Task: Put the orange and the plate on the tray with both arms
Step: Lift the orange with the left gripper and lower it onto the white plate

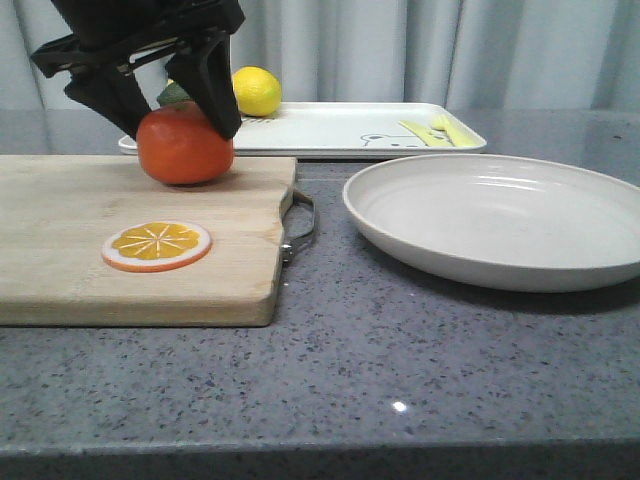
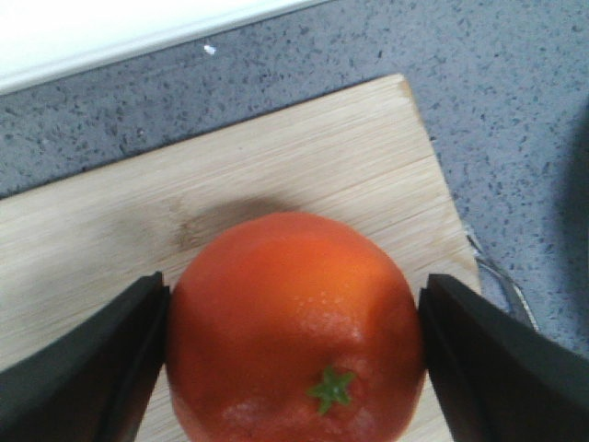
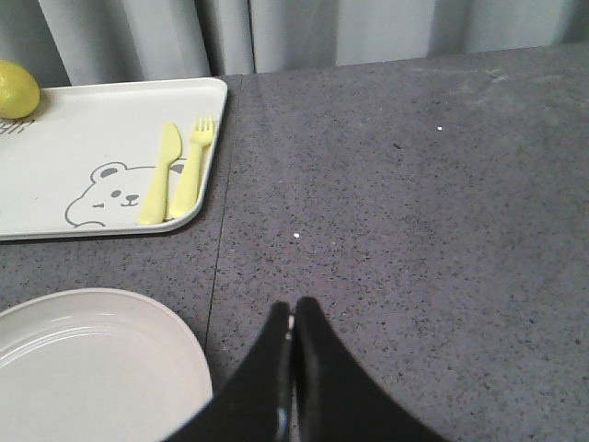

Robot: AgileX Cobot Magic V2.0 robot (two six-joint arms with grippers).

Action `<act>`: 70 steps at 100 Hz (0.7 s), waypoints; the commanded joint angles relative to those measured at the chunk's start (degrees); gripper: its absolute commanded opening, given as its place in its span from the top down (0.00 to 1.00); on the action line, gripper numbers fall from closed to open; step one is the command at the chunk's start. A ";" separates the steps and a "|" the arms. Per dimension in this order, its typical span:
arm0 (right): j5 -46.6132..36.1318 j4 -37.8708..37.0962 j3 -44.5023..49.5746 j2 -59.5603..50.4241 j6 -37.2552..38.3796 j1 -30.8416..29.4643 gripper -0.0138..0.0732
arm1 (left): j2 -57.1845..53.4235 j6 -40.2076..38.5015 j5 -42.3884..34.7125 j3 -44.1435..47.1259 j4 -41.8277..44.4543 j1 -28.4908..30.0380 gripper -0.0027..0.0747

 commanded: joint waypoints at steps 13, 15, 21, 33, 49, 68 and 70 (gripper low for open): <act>-3.47 -0.10 -2.05 0.08 -0.20 0.27 0.91 | -2.53 0.07 -1.73 -6.89 -1.53 -4.22 0.49; -3.38 -0.10 -2.05 0.08 -0.20 0.27 0.91 | -2.53 0.17 -1.73 -7.35 -1.53 -4.93 0.49; -3.17 -0.10 -2.05 0.08 -0.20 0.27 0.91 | -2.53 0.64 -2.05 -8.52 -1.53 -7.15 0.49; -2.63 -0.10 -2.05 0.08 -0.20 0.27 0.91 | -2.53 0.94 -5.13 -9.59 -1.65 -11.48 0.49; -1.72 -0.10 -2.05 0.08 -0.20 0.27 0.91 | -2.00 0.94 -8.10 -9.62 -1.77 -17.66 0.49; -0.40 -0.10 -2.05 0.08 -0.20 0.27 0.91 | 0.81 0.94 -10.80 -9.87 -2.18 -22.61 0.49; -0.23 -0.10 -2.05 0.08 -0.20 0.27 0.91 | 1.31 0.94 -10.87 -10.19 -2.33 -22.87 0.49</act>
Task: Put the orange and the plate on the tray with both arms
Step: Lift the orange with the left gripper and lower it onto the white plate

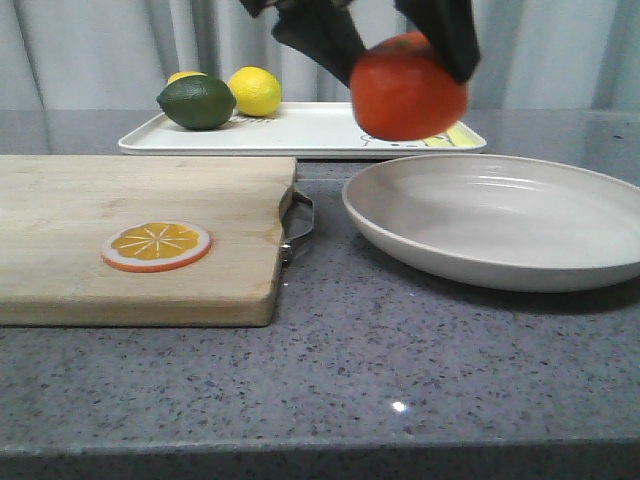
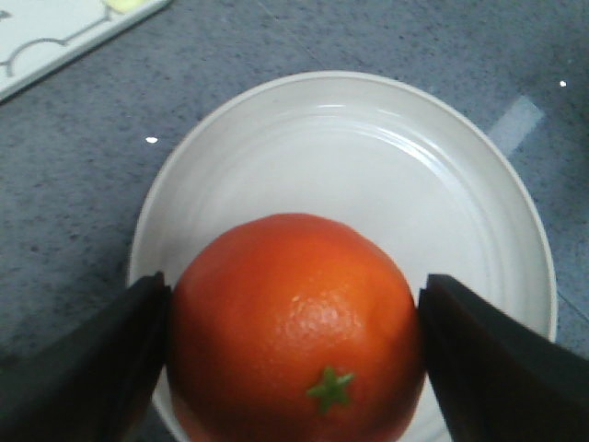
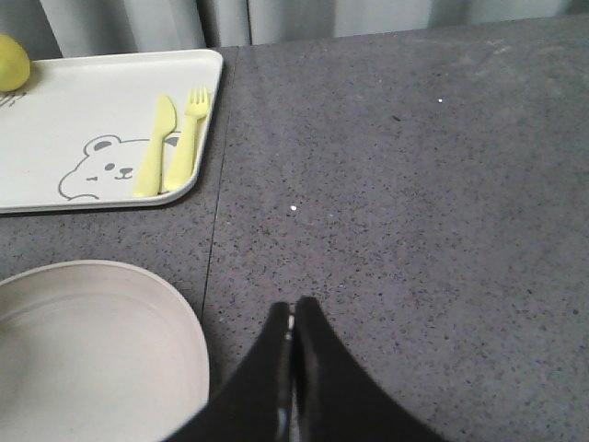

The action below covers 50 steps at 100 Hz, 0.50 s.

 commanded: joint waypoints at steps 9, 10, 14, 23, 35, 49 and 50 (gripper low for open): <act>-2.78 -0.10 -2.05 0.08 -0.20 0.27 0.91 | 1.47 -0.09 -4.10 -4.32 -2.25 -2.97 0.49; -2.72 -0.10 -2.05 0.08 -0.20 0.27 0.91 | 1.63 -0.09 -4.10 -4.51 -2.39 -3.11 0.49; -2.64 -0.10 -2.05 0.08 -0.20 0.27 0.91 | 2.79 -0.09 -4.10 -5.56 -2.78 -3.39 0.49; -2.51 -0.10 -2.05 0.08 -0.20 0.27 0.91 | 5.07 -0.09 -3.97 -7.73 -3.15 -3.76 0.49; -2.51 -0.10 -2.05 0.08 -0.20 0.27 0.91 | 6.94 -0.09 -3.97 -8.92 -3.55 -3.77 0.49; -2.46 -0.10 -2.05 0.08 -0.20 0.27 0.91 | 7.39 -0.09 -3.97 -9.03 -3.44 -3.77 0.49; -2.46 -0.10 -2.05 0.08 -0.20 0.27 0.91 | 7.39 -0.09 -3.97 -9.03 -3.44 -3.77 0.49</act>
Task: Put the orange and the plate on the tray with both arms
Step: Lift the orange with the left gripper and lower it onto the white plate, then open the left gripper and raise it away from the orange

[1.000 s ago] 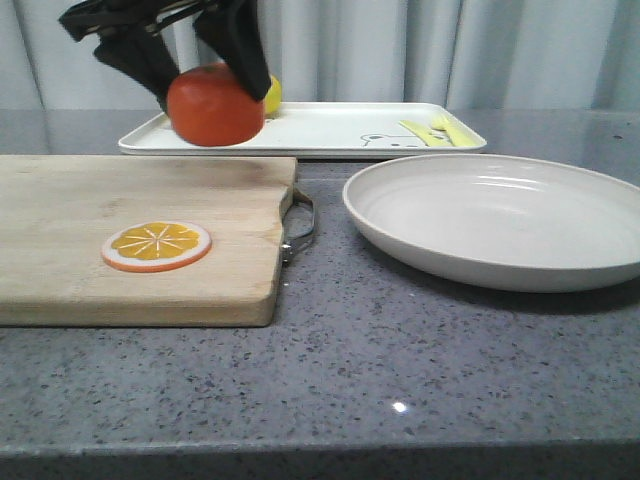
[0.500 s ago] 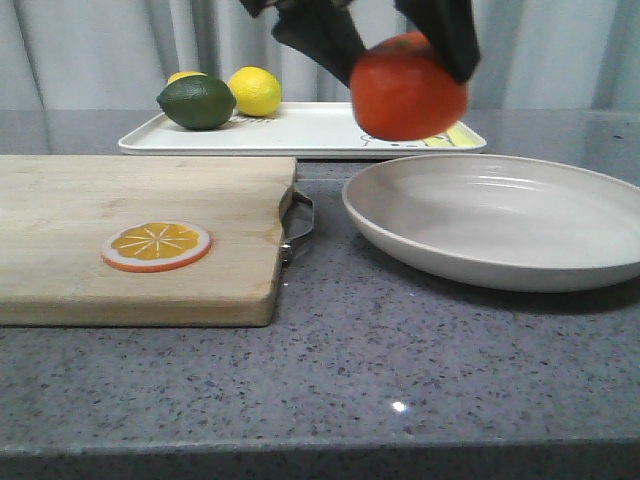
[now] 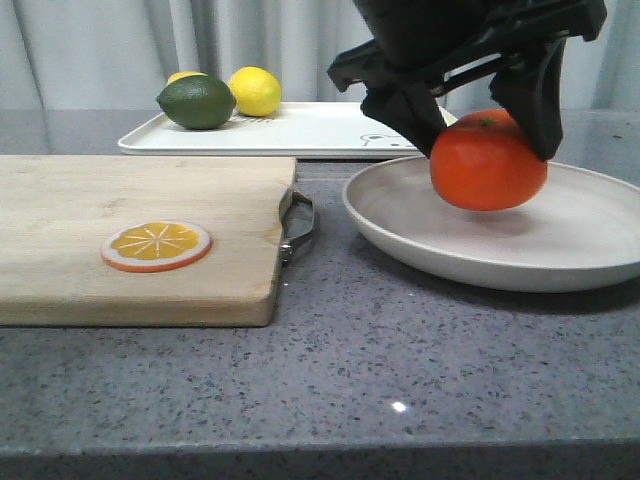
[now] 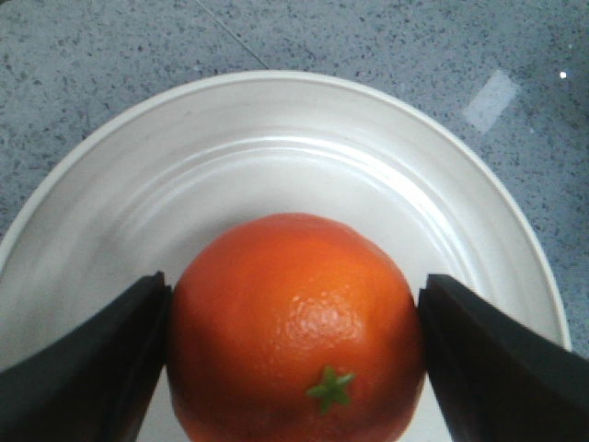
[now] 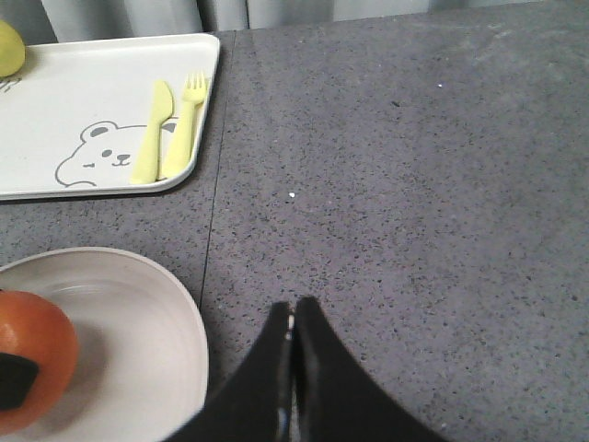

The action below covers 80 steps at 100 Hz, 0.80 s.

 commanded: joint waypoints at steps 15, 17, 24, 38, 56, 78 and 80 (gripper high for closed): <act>-3.45 -0.10 -2.05 0.08 -0.20 0.27 0.91 | -3.05 -0.09 -2.42 -2.17 -1.50 -0.46 0.49; -3.32 -0.10 -2.05 0.08 -0.20 0.27 0.91 | -3.05 -0.09 -2.42 -2.17 -1.50 -0.46 0.49; -2.88 -0.10 -2.05 0.08 -0.20 0.27 0.91 | -3.05 0.24 -2.28 -2.17 -1.50 -0.46 0.47; -2.56 -0.10 -2.05 0.08 -0.20 0.27 0.91 | -3.05 0.49 -2.17 -2.17 -1.50 -0.46 0.36; -2.56 -0.10 -2.05 0.08 -0.20 0.27 0.91 | -3.05 0.49 -1.85 -2.17 -1.50 -0.46 0.25; -2.56 -0.10 -2.05 0.08 -0.20 0.27 0.91 | -3.05 0.49 -1.59 -2.35 -1.50 -0.46 0.24; -2.56 -0.10 -2.05 0.08 -0.20 0.27 0.91 | -3.05 0.49 -1.50 -2.35 -1.50 -0.46 0.24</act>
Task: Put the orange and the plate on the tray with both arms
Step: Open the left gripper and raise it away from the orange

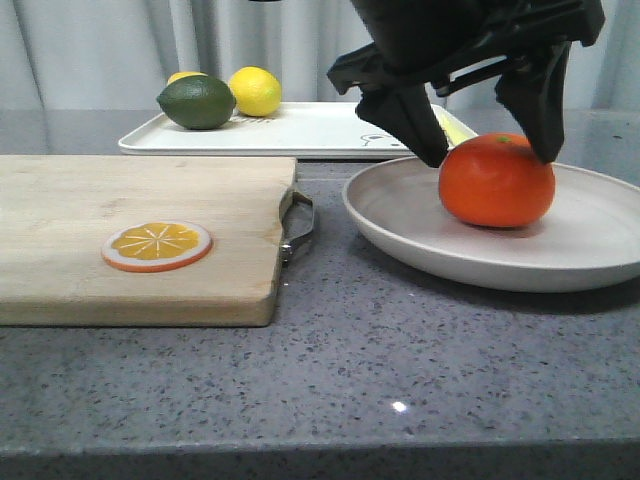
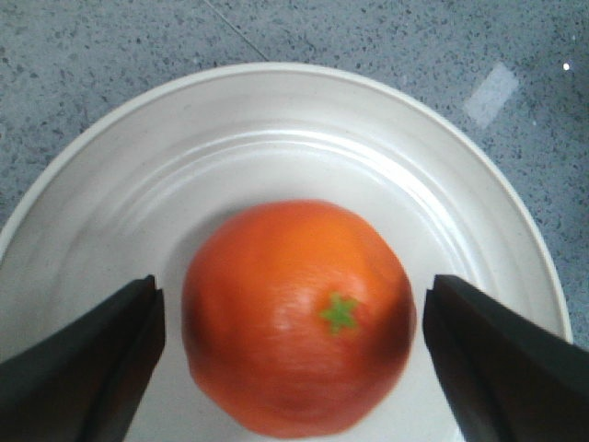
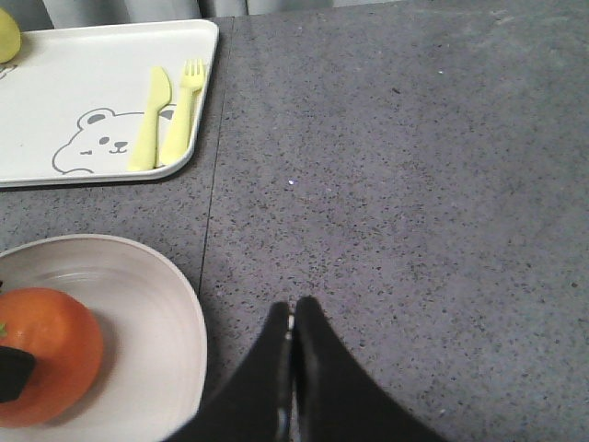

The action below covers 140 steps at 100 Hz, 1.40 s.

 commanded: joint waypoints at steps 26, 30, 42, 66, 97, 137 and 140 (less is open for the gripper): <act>-3.81 -0.10 -2.05 0.08 -0.20 0.27 0.91 | -3.17 0.05 1.65 -5.34 -0.92 -0.46 0.25; -3.81 -0.10 -2.05 0.08 -0.20 0.27 0.91 | -3.29 0.05 2.87 -6.41 -0.74 -0.35 0.25; -3.81 -0.10 -2.05 0.08 -0.20 0.27 0.91 | -3.85 0.05 5.46 -8.16 0.05 -0.35 0.30; -1.60 -0.10 -2.05 0.08 -0.20 0.27 0.91 | -7.07 0.05 6.94 -7.92 4.64 -0.35 0.58; 1.62 -0.10 -2.22 0.08 -0.20 0.27 0.91 | -16.06 -0.05 4.83 -0.62 6.97 0.85 0.79; 12.31 0.03 -11.17 8.14 -1.76 2.09 0.67 | -35.90 -0.72 -2.58 20.55 6.97 5.65 0.81; 13.25 0.03 -12.17 9.27 -1.76 2.54 0.63 | -37.67 -1.07 -2.85 22.49 6.97 6.10 0.81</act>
